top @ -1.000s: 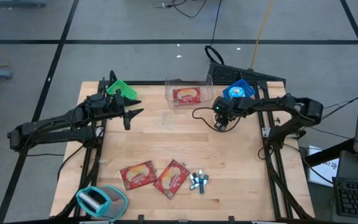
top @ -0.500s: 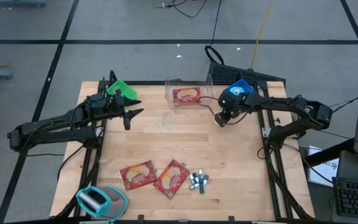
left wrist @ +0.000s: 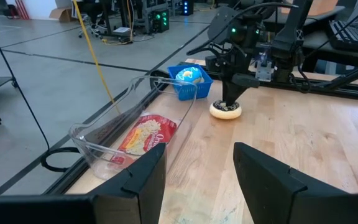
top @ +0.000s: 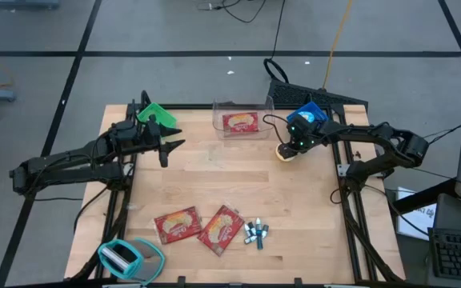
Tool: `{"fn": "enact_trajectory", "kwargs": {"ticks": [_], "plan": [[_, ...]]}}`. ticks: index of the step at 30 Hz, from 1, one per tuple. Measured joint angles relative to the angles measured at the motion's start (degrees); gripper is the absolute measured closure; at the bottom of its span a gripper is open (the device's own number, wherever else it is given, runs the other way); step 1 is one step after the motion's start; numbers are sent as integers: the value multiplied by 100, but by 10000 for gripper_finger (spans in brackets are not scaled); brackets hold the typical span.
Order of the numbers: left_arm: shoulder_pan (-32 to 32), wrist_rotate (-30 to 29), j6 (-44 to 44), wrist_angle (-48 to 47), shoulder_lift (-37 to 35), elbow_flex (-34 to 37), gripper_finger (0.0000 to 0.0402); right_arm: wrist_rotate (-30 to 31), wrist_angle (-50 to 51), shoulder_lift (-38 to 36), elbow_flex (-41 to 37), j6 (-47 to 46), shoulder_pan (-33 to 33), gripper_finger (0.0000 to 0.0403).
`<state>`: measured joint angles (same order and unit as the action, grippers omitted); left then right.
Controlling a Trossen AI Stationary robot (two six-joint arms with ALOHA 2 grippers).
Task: Pick & Place Food Item
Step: Put the black donut into the blue bin
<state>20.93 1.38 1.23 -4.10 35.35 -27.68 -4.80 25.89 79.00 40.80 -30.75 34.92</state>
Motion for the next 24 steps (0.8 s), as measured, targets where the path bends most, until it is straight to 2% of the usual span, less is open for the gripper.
{"fn": "enact_trajectory", "kwargs": {"ticks": [7, 13, 16, 20, 24], "plan": [[-2, 0, 0, 0, 1, 0, 215, 29, 6, -316, -9, 481, 0, 264], [0, -2, 0, 0, 0, 0, 215, 469, 246, -567, -9, 404, -2, 214], [-2, 1, 0, 0, -2, 0, 215, 495, 340, -546, -44, 167, 0, 188], [-2, 1, 0, 0, 1, 0, 215, 357, -104, -458, -342, -94, 0, 172], [0, -1, 0, 0, -1, 0, 215, 188, -843, -407, -798, -323, 1, 172]]}}
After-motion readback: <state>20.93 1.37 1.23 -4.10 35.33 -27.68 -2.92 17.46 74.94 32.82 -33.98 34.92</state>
